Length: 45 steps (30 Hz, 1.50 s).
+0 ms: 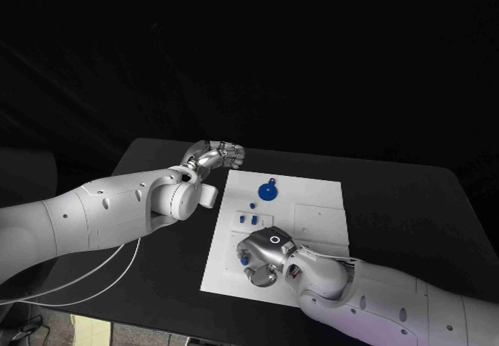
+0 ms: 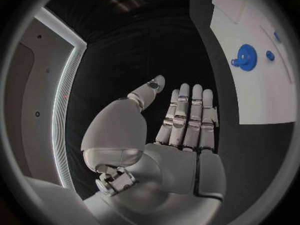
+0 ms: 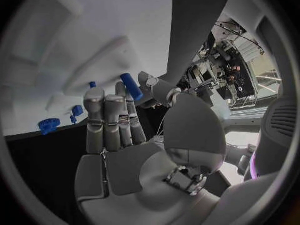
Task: Assemble the parts on the task board
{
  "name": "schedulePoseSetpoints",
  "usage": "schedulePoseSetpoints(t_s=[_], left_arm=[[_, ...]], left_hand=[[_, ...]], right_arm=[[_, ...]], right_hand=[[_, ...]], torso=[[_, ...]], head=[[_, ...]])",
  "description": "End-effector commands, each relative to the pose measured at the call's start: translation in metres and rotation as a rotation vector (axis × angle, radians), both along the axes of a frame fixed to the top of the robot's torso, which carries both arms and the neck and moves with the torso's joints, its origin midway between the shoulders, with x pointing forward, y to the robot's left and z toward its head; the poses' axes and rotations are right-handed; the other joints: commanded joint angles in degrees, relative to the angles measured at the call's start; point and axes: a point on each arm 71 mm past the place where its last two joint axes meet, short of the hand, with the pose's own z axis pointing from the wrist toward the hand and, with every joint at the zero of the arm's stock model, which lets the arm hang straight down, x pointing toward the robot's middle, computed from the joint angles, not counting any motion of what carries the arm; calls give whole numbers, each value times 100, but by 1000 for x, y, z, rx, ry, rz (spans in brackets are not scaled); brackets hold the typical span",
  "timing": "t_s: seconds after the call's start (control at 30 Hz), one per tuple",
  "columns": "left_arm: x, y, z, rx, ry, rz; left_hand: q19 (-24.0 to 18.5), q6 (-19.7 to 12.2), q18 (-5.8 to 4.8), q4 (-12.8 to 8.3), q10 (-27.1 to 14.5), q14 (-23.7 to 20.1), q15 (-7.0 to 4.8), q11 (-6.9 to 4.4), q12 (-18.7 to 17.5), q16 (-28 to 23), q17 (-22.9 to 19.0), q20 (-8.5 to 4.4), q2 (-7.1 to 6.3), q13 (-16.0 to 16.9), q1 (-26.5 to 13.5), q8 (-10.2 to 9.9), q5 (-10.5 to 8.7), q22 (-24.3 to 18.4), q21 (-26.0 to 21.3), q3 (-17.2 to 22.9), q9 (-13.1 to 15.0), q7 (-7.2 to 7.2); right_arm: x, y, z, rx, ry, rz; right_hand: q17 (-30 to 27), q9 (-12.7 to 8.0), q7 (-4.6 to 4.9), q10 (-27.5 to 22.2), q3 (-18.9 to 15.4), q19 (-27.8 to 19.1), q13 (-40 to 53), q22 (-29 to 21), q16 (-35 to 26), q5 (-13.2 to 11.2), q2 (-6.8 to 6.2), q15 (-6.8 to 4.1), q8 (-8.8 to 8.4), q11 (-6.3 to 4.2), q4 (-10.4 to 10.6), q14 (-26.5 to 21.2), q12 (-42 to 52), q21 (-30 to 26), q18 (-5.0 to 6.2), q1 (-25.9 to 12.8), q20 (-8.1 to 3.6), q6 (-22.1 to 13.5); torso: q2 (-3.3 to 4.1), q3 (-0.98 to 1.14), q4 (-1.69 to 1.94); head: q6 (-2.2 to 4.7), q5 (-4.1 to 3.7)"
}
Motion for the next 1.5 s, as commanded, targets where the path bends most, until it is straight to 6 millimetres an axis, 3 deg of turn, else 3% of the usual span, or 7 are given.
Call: schedulePoseSetpoints(t_s=[0.03,0.6,1.1,1.23,1.33,1.43,1.5], left_arm=[[0,-2,1,-11,-4,-14],[0,-1,1,-10,-3,-12],[1,3,1,-7,-4,-3],[1,4,1,-6,-4,-1],[2,6,1,-4,-4,3],[2,8,1,-2,-4,8],[2,9,0,-1,-4,10]], left_hand=[[18,-44,54,4,-19,15,19,37,23,-28,7,32,24,-6,-6,38,-29,7,-24,-25,-6,5],[19,-49,55,4,-21,14,20,38,22,-35,12,32,23,-10,-5,38,-31,10,-28,-25,-9,7],[20,-50,56,3,-21,16,20,38,22,-40,16,33,22,-12,-3,40,-33,13,-30,-25,-11,7],[21,-50,56,4,-21,16,20,38,23,-41,17,33,23,-13,-3,41,-33,13,-31,-26,-11,7],[21,-49,56,5,-20,17,20,38,23,-42,18,33,24,-13,-4,42,-33,14,-32,-26,-11,7],[22,-48,56,6,-19,18,20,38,24,-43,20,33,26,-14,-5,43,-34,15,-32,-26,-11,7],[22,-47,56,8,-18,19,20,38,24,-44,21,34,27,-14,-6,44,-34,15,-33,-26,-12,7]], right_arm=[[-1,0,0,29,7,4],[-2,-11,11,173,21,-33],[12,-47,54,336,121,-93],[25,-69,69,371,214,-163],[37,-90,75,390,332,-240],[49,-117,79,359,424,-313],[56,-133,81,361,470,-367]], right_hand=[[-8,-36,78,-155,-113,-61,-40,99,-39,22,-19,78,-82,50,-53,-16,-93,-51,613,-67,20,-169],[-29,-85,156,-342,-217,-83,-116,85,-24,111,-33,153,-155,130,-98,-51,-186,-99,613,-91,50,-349],[-58,-86,160,-298,-529,-41,-140,82,10,474,10,143,-106,120,4,-40,-137,-111,613,-265,48,-335],[-68,-69,107,-71,-491,-1,-85,82,27,444,83,69,-48,40,124,-9,-10,-106,613,-180,31,-248],[-66,-52,78,287,-547,41,49,93,57,411,165,-50,-7,-84,224,43,204,-81,613,-220,22,-187],[-57,-27,6,680,-686,107,333,99,88,450,278,-182,19,-219,291,105,520,-46,613,-341,-10,-156],[-18,47,-118,829,-892,149,941,91,125,479,357,-271,51,-326,296,116,1100,-31,613,-480,-61,-136]], torso=[[-1,0,2],[1,-2,3],[-3,4,-8],[-8,6,-15],[-14,7,-20],[-19,2,-21],[-28,2,-32]], head=[[4,-3],[18,-25],[86,-105],[112,-144],[134,-195],[167,-267],[181,-308]])
